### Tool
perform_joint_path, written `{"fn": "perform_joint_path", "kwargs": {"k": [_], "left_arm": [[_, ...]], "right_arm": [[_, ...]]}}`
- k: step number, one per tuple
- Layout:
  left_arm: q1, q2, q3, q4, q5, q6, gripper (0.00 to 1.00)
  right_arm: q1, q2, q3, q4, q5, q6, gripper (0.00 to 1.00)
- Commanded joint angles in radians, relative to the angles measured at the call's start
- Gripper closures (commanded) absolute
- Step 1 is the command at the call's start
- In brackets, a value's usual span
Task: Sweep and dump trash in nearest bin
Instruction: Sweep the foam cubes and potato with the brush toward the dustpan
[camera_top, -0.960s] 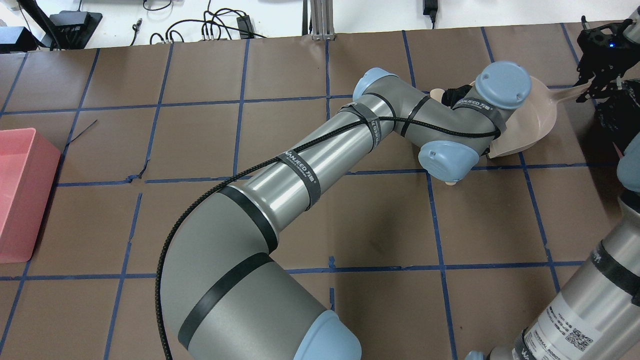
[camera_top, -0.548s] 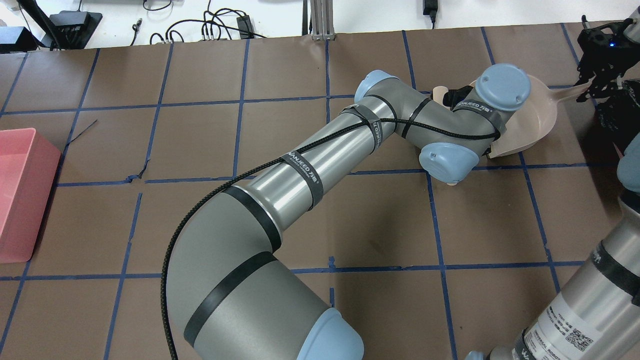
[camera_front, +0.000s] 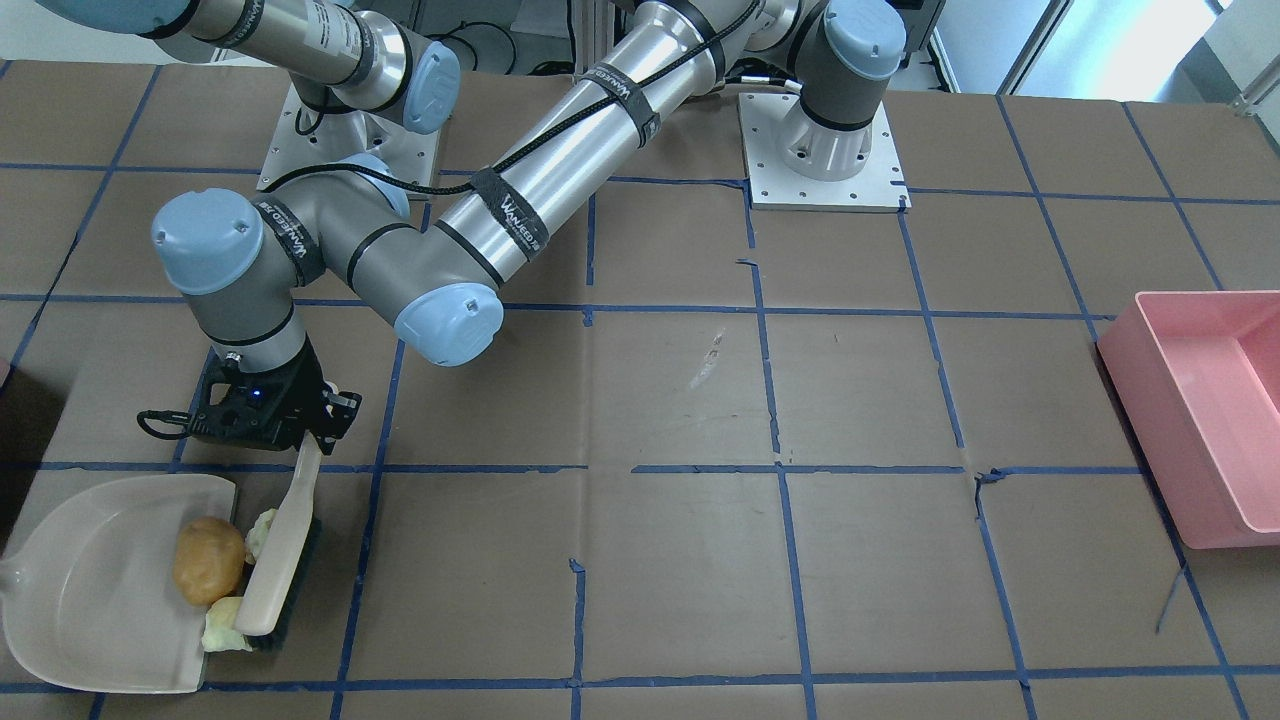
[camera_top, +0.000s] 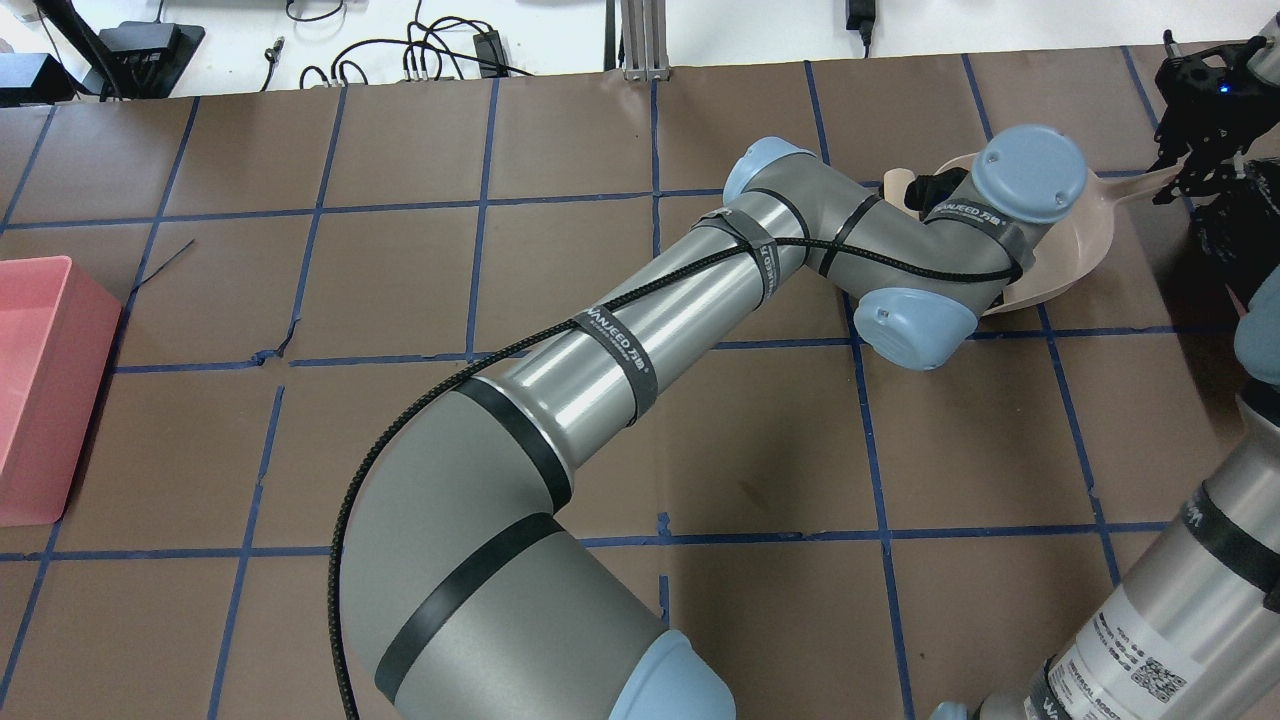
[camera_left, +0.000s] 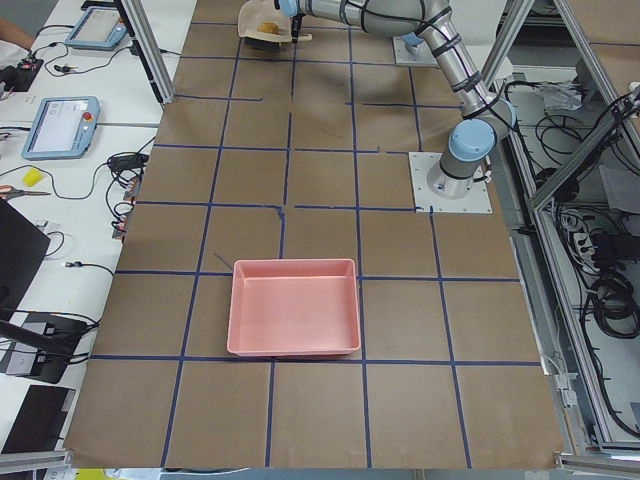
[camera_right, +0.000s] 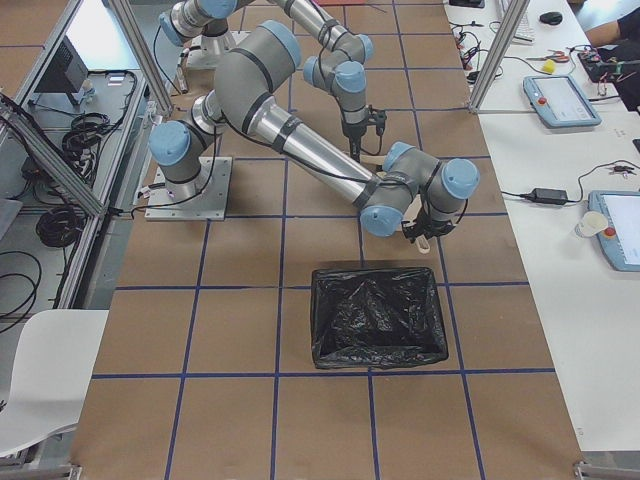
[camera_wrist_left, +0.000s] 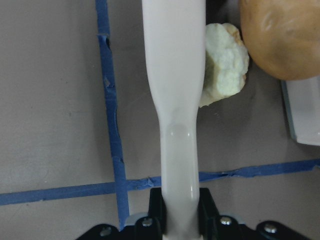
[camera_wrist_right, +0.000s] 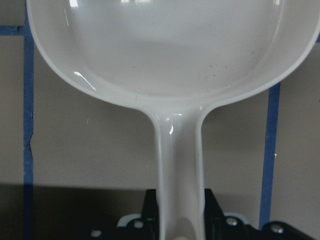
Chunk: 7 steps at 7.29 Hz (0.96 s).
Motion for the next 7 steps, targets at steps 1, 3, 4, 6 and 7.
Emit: {"fn": "perform_joint_path", "kwargs": {"k": [1,3,4,6,7], "left_arm": [[-0.014,-0.026,0.013,0.006,0.001,-0.007,0.97],[-0.02,-0.047,0.047,0.006,-0.001,-0.008,0.97],[-0.026,-0.045,0.048,0.008,-0.001,-0.01,0.97],[-0.037,-0.047,0.05,0.008,-0.001,-0.01,0.97],[-0.039,-0.047,0.053,0.009,-0.001,-0.011,0.97]], "right_arm": [[0.0,0.0,0.001,0.0,0.0,0.0,1.0],[0.0,0.0,0.001,0.0,0.0,0.011,1.0],[0.0,0.0,0.001,-0.001,0.0,0.011,1.0],[0.0,0.0,0.001,-0.006,0.0,0.011,1.0],[0.0,0.0,0.001,-0.006,0.0,0.011,1.0]]}}
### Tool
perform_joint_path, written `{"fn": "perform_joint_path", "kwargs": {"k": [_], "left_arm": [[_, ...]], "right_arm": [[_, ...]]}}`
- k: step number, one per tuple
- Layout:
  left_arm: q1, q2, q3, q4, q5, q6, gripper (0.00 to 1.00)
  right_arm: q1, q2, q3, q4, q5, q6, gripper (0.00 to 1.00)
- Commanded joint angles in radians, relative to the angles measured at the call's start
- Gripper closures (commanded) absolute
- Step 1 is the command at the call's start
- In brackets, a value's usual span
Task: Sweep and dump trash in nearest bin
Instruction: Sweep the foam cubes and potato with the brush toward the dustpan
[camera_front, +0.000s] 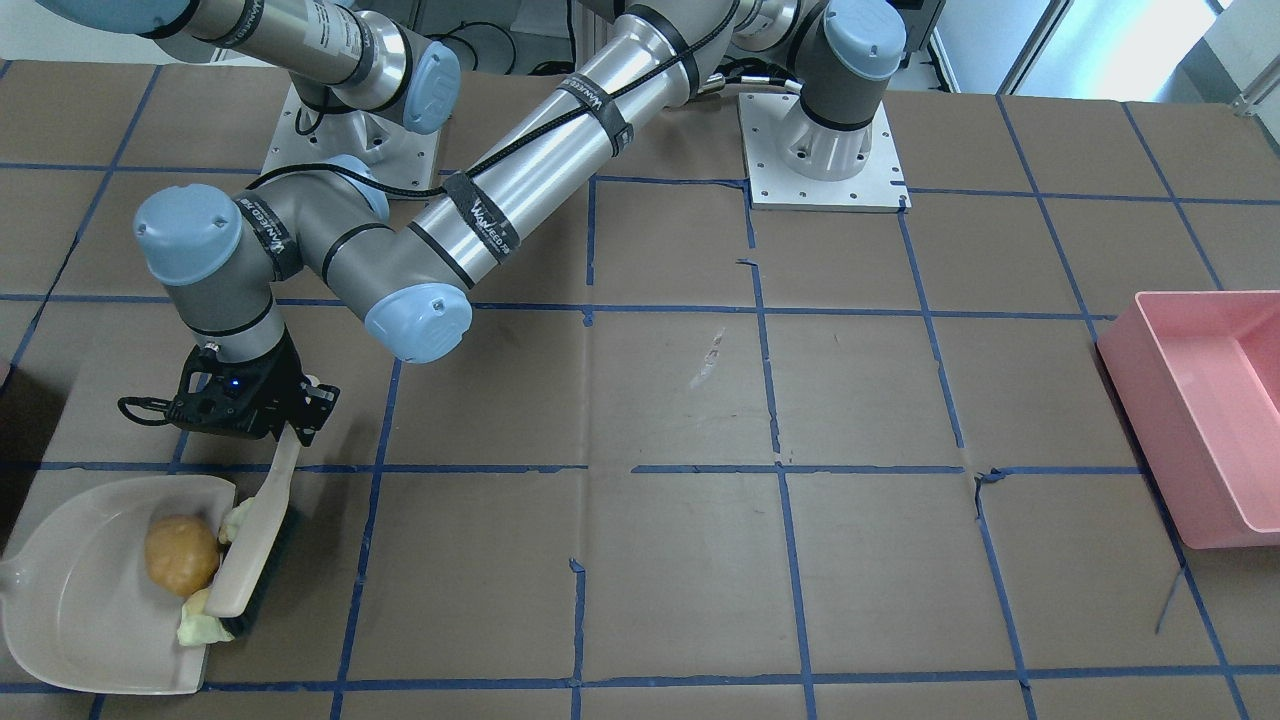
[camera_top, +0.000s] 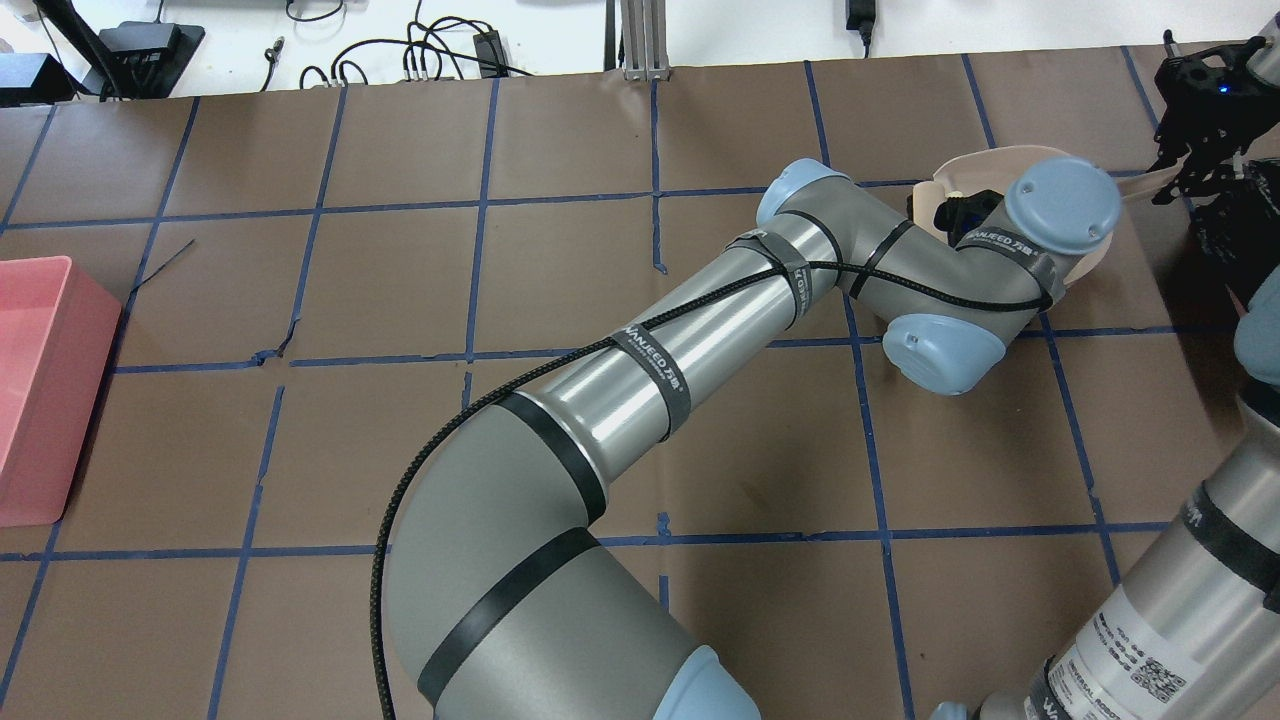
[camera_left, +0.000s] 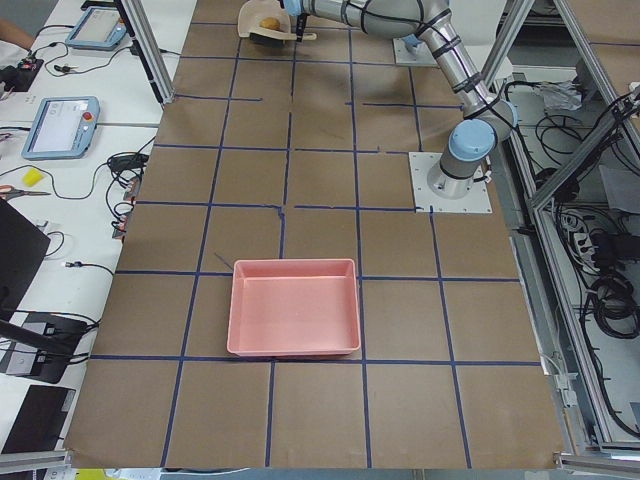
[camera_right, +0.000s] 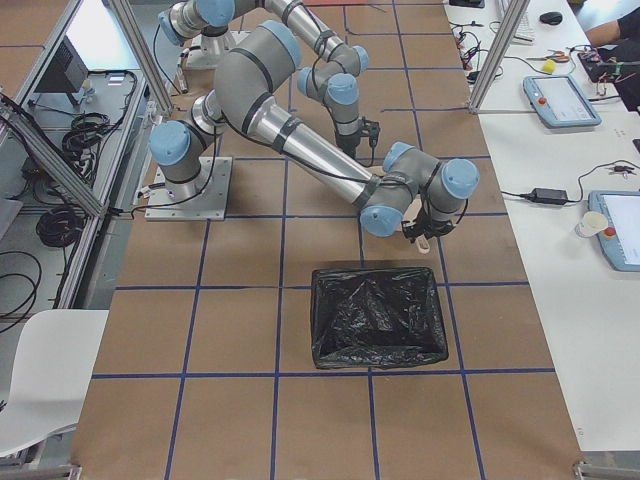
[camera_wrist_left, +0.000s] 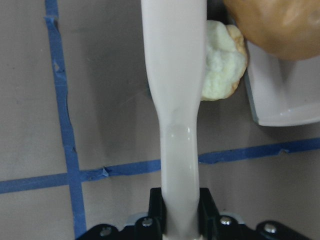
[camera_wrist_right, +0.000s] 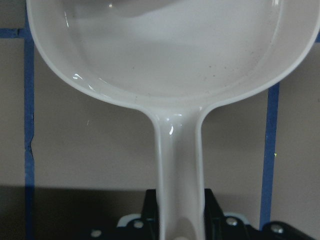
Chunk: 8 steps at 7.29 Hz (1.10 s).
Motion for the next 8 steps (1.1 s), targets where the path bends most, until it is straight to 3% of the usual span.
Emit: {"fn": "perform_joint_path", "kwargs": {"k": [1,8], "left_arm": [[-0.01,-0.002,0.017,0.007,-0.002,-0.007,0.97],[-0.047,-0.042,0.075,0.017,-0.002,-0.024,0.96]], "right_arm": [[0.0,0.0,0.0,-0.003,0.0,0.0,1.0],[0.0,0.0,0.002,-0.003,0.005,0.009,1.0]]}}
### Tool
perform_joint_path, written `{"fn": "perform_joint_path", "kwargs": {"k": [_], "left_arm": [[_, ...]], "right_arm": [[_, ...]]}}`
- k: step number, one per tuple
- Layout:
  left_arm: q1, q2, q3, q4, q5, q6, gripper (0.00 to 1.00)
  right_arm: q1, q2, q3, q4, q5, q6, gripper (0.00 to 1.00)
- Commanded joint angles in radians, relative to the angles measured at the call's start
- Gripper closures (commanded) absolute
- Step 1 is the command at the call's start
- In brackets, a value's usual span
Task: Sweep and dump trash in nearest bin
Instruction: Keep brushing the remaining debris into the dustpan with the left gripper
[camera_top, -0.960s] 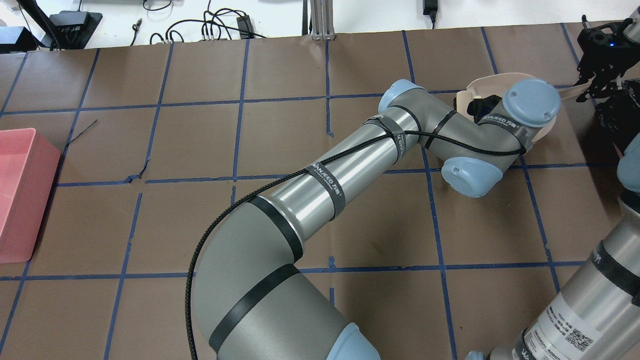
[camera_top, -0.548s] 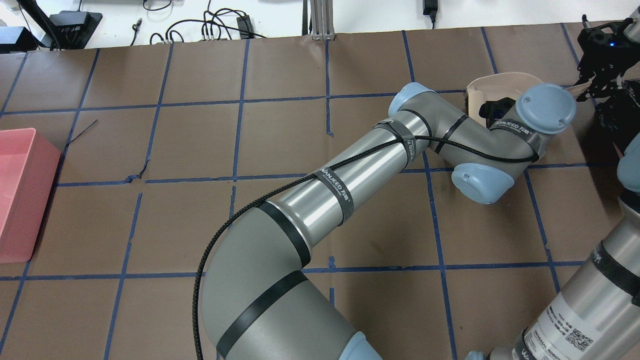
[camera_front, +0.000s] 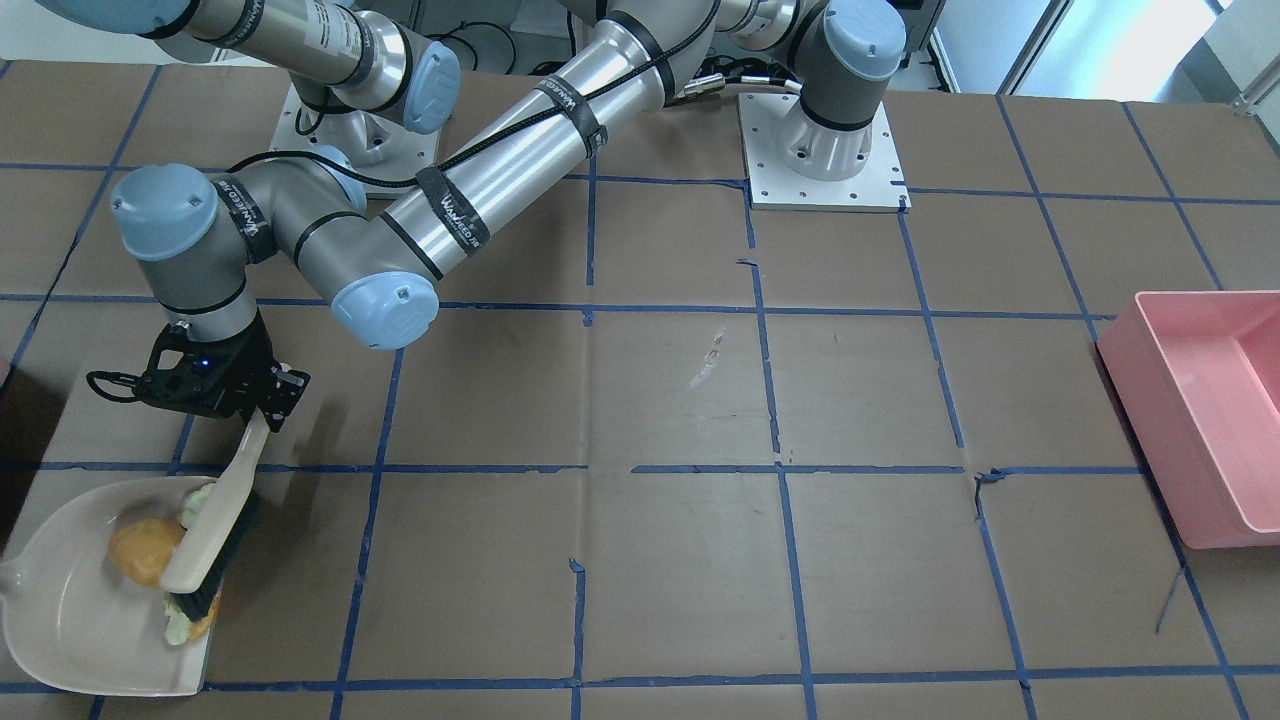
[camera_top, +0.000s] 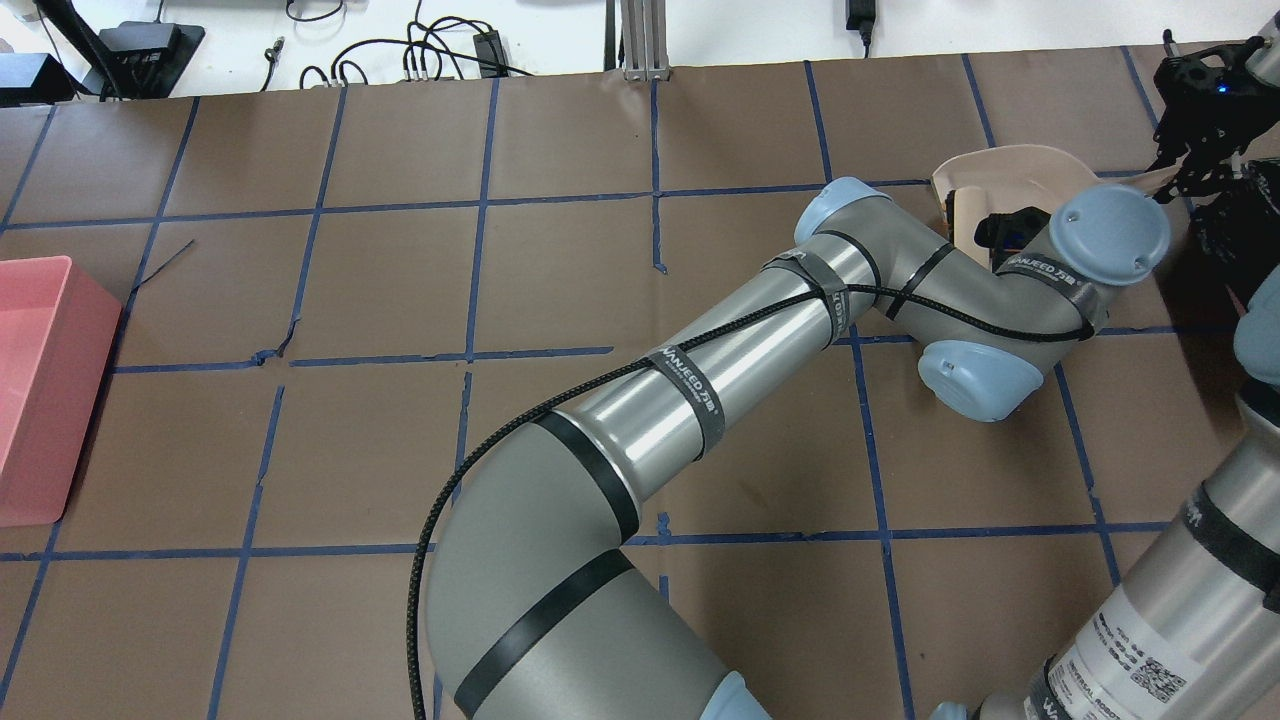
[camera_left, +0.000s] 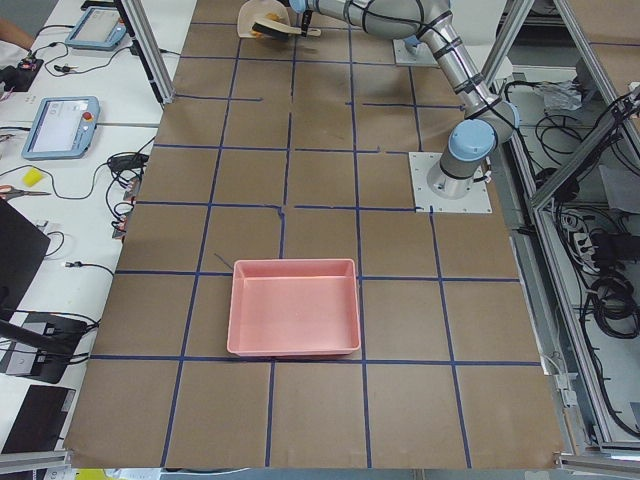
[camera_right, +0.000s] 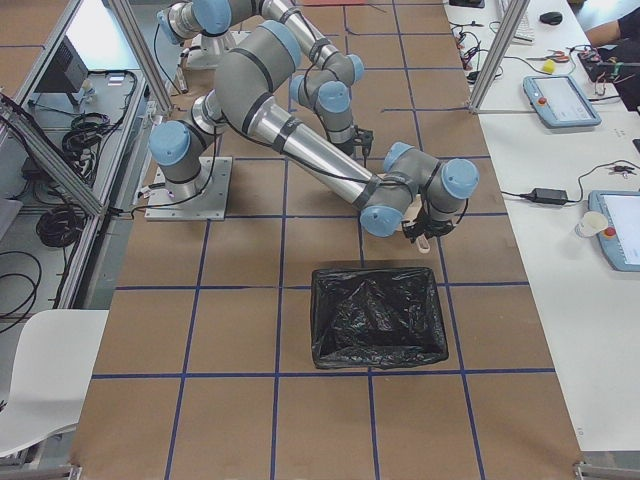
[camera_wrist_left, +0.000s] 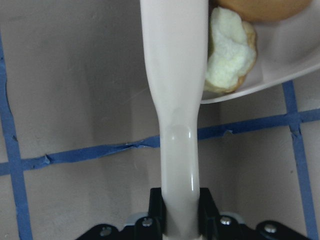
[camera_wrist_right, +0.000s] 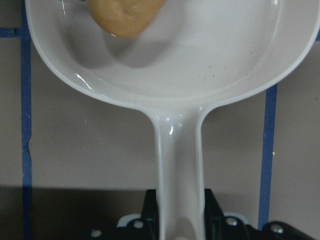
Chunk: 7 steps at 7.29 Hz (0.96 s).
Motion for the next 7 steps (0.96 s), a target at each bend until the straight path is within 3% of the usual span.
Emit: {"fn": "perform_joint_path", "kwargs": {"k": [1,7], "left_arm": [[-0.016,-0.003,0.014,0.001,0.0,-0.036,0.96],[-0.027,-0.004,0.012,0.04,-0.032,-0.055,0.97]], "right_arm": [[-0.001,0.0,0.0,0.0,0.001,0.002,1.0],[0.001,0.0,0.002,0.003,0.001,0.005,1.0]]}}
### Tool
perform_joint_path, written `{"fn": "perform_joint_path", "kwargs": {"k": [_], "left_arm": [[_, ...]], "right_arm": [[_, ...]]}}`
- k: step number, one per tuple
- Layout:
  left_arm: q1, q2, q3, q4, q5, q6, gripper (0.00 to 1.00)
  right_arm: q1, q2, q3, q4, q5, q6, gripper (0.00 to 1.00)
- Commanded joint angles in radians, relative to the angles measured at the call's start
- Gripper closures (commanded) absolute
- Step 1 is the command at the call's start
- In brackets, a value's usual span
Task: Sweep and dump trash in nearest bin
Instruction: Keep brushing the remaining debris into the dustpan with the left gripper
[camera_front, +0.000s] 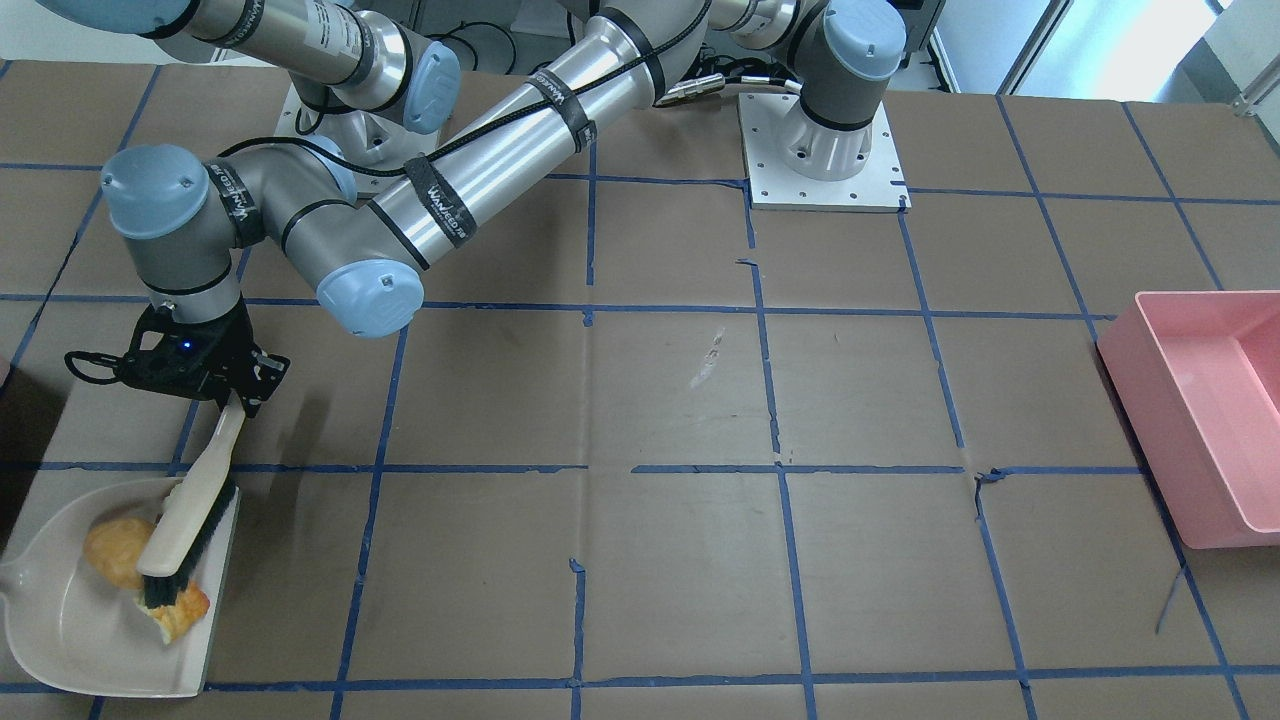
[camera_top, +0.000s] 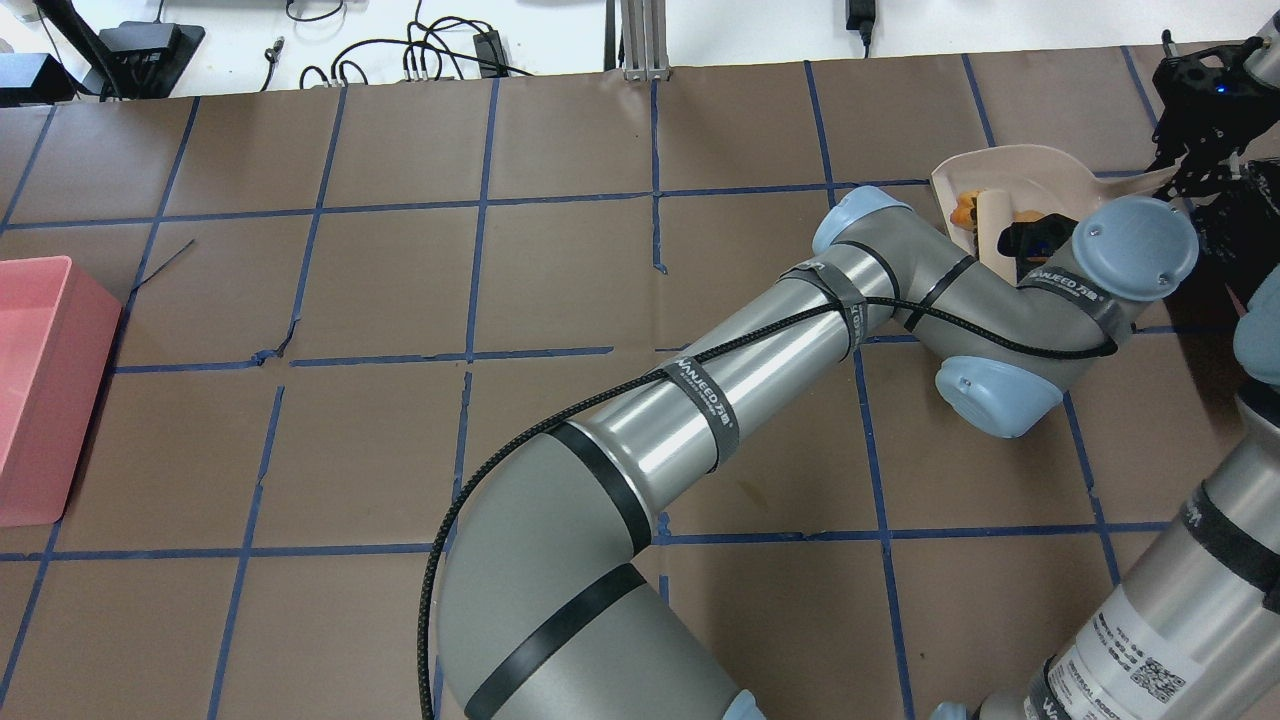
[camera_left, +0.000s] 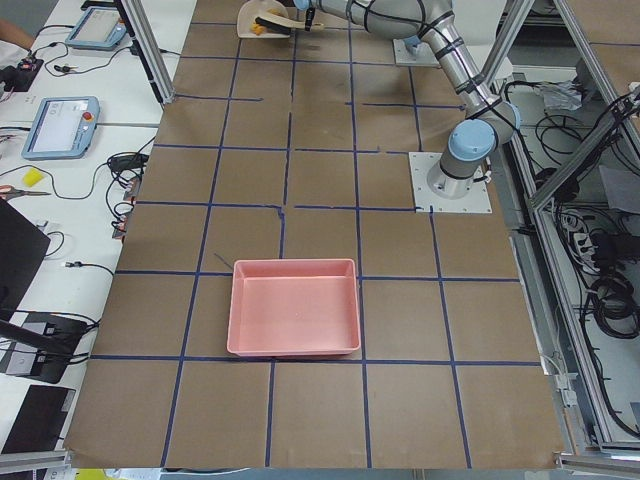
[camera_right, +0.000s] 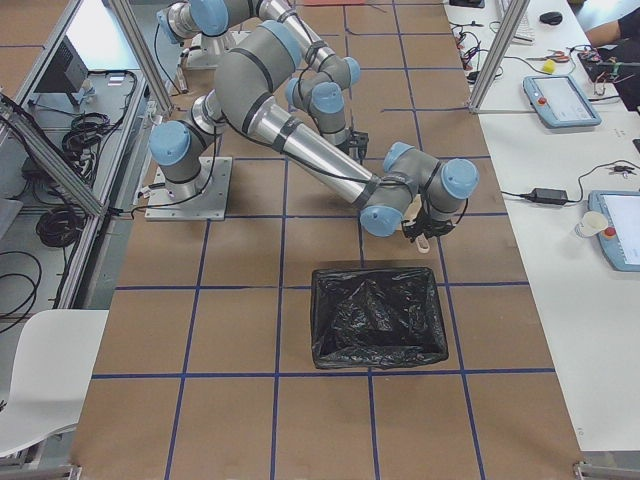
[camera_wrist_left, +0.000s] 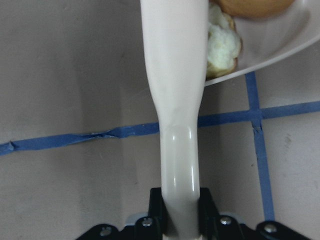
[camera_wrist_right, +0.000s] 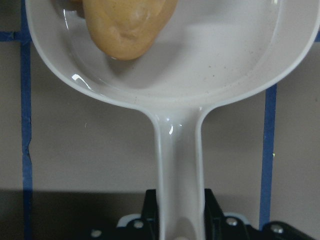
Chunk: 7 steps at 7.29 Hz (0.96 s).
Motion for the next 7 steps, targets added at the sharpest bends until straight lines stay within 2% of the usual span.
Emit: {"fn": "perform_joint_path", "kwargs": {"k": [1,7], "left_arm": [[-0.005,0.005,-0.006,0.0,0.007,0.006,0.97],[-0.013,0.012,-0.023,-0.081,0.117,0.009,0.97]], "right_arm": [[0.0,0.0,0.0,0.001,0.0,0.0,1.0],[0.0,0.0,0.0,0.001,0.0,-0.001,1.0]]}}
